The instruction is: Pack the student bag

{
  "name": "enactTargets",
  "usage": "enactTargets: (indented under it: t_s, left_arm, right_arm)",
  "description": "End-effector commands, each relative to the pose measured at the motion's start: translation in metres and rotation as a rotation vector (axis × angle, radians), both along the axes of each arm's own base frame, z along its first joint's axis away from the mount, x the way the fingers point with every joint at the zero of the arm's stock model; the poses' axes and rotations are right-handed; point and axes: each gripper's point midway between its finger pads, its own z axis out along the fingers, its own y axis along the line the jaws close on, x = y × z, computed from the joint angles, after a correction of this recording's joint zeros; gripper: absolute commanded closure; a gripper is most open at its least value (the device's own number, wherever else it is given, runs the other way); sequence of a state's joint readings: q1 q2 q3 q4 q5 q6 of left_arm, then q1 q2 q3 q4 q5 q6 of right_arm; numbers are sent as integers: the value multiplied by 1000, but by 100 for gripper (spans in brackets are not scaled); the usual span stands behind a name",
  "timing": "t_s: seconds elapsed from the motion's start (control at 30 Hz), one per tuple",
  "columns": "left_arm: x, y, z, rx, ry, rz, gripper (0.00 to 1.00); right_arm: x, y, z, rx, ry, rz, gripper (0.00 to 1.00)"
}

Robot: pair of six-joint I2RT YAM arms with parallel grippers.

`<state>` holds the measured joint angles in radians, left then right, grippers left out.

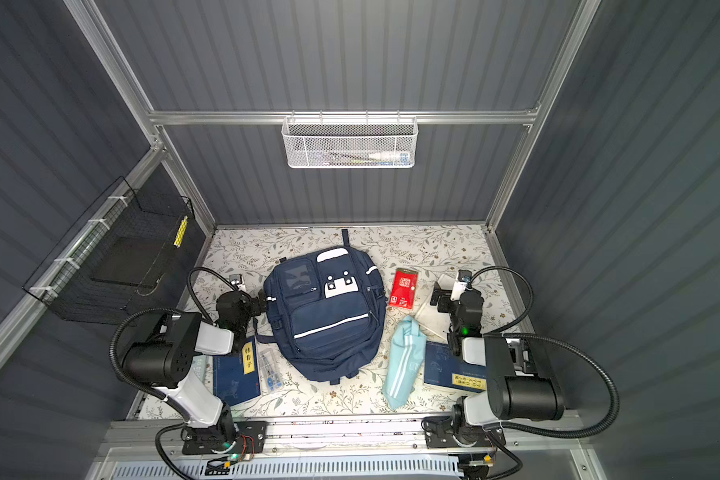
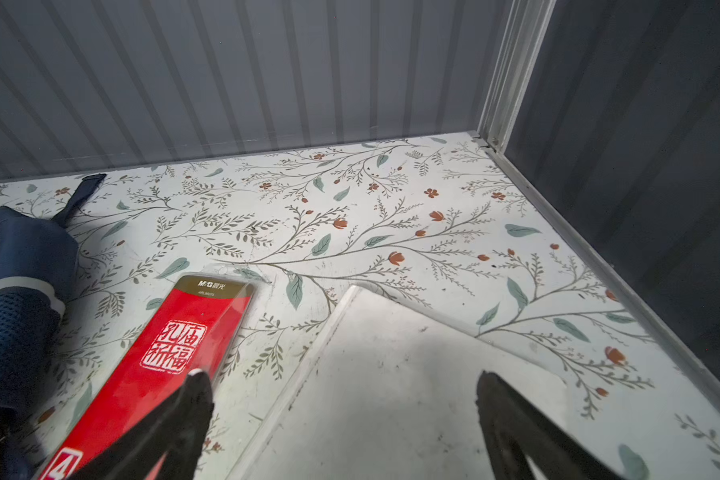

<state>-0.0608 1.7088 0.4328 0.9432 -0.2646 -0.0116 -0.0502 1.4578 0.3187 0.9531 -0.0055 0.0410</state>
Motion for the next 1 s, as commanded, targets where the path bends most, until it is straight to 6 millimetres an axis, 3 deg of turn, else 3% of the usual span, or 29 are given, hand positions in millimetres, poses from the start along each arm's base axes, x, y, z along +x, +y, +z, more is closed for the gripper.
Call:
enactTargets:
  t_s: [0.0, 0.97]
  left_arm:
    - [6, 0, 8, -15, -33, 6, 0]
    - [5, 1, 9, -14, -39, 9, 0]
  right_arm:
    - [3, -1, 6, -3, -18, 7, 1]
    - [2, -2, 8, 10, -29, 4, 1]
